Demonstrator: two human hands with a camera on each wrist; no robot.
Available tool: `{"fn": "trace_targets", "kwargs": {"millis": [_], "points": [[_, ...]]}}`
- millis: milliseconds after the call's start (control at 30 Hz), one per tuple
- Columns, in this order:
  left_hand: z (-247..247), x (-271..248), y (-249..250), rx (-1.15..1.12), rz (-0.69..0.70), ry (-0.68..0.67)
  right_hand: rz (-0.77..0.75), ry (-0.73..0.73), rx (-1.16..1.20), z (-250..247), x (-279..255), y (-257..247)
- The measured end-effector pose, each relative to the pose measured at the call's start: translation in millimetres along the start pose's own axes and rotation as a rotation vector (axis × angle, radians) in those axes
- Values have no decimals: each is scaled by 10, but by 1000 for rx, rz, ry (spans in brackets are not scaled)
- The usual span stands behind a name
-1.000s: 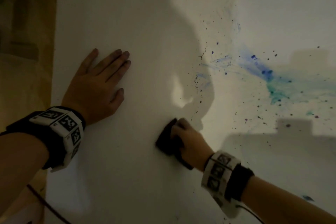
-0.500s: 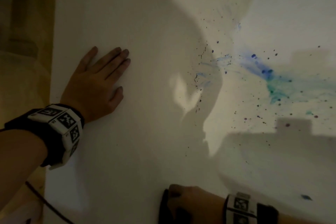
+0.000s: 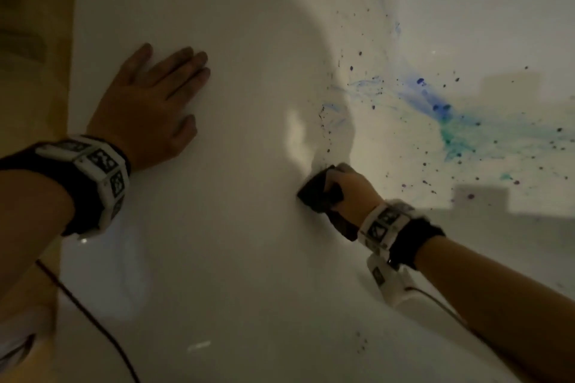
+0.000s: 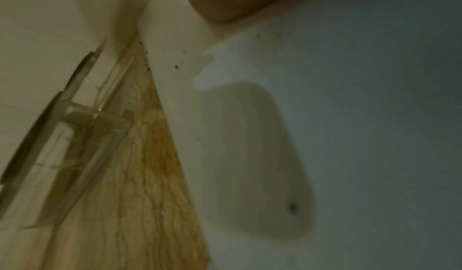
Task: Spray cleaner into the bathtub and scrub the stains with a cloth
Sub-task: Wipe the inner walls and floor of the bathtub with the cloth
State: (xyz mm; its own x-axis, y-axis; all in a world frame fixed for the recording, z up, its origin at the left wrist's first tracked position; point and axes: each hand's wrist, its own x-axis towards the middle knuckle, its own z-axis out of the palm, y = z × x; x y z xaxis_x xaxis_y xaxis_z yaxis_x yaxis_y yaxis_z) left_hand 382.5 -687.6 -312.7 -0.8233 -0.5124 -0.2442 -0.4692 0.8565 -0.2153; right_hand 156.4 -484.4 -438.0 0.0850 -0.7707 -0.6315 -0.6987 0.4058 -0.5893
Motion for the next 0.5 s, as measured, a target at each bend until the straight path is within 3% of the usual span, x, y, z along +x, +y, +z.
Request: {"fn": "trace_targets", "kwargs": {"millis": [100,233,300,367,500], "points": [[8,-24,26,13,-28,-134,-138,-255,7,-230,-438,-34],[-5,13,248,48,-163,-289,-215,-840,-122,-232,-1128,46],[-25,44,417,24,-261,-369,-232,-1055,-131,-83,-1315,100],[-9,77,556,14,-308,-417,-247,-1079,-100,19,-1366,151],[45,114,653,9,-346,-419,-293,-942,-36,208,-1199,101]]}}
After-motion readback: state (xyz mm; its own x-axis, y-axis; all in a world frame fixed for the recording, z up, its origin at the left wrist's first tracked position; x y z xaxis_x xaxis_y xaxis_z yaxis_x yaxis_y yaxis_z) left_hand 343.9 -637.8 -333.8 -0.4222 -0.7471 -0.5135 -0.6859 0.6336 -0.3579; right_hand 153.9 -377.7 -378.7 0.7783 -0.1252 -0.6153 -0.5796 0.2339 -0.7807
